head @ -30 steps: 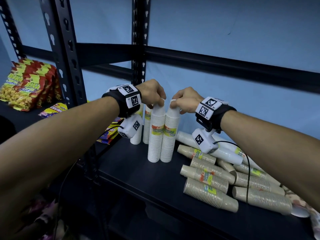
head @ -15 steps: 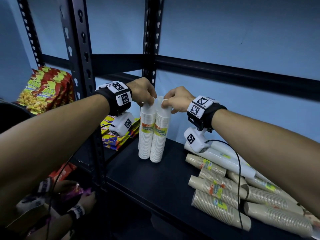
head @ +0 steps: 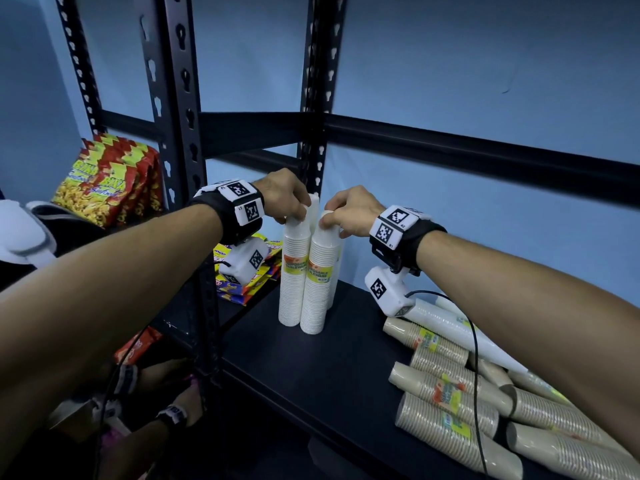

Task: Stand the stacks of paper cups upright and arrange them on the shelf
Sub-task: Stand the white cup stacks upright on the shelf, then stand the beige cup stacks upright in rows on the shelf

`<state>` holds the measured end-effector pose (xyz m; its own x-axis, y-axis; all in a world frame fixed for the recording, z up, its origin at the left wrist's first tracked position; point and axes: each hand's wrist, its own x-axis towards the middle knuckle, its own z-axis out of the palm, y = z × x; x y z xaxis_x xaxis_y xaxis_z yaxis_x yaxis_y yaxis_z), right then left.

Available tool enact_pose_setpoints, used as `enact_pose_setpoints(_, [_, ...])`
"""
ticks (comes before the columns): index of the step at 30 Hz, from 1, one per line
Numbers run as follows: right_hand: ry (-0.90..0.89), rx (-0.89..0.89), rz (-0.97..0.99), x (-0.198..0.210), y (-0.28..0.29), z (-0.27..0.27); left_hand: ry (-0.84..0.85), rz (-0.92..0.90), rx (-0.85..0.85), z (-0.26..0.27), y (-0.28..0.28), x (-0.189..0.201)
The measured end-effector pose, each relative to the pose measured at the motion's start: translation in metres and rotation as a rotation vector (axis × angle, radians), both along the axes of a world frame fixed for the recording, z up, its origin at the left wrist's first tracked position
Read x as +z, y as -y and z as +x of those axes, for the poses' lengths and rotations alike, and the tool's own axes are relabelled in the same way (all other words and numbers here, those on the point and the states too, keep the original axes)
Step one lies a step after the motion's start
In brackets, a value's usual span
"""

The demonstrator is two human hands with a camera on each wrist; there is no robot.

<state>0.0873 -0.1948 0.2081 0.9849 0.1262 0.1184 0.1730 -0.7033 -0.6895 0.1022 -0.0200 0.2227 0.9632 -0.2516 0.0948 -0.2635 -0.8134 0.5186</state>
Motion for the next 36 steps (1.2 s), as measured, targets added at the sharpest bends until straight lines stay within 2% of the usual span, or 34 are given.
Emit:
enact_pose_setpoints(5, [-0.001,0.014,0.032,0.001,0.001,0.001,0.015,-0.01,-0.022,0.001,0.002,0.003])
enact_pose_setpoints(12, [0.044,0.024,0.058,0.017,0.012,-0.001,0.143,0.042,-0.043,-0.004,0.014,0.033])
enact_pose_setpoints(21, [0.042,-0.098,0.009,0.041,0.082,-0.008,0.164,0.019,-0.153,-0.014,0.068,0.054])
enact_pose_setpoints(29, [-0.011,-0.31,-0.071,0.028,0.181,-0.038,0.088,0.063,-0.331,-0.018,0.154,0.032])
enact_pose_setpoints(36, [-0.095,-0.489,-0.138,-0.012,0.263,-0.068,0.045,0.152,-0.512,-0.022,0.227,-0.017])
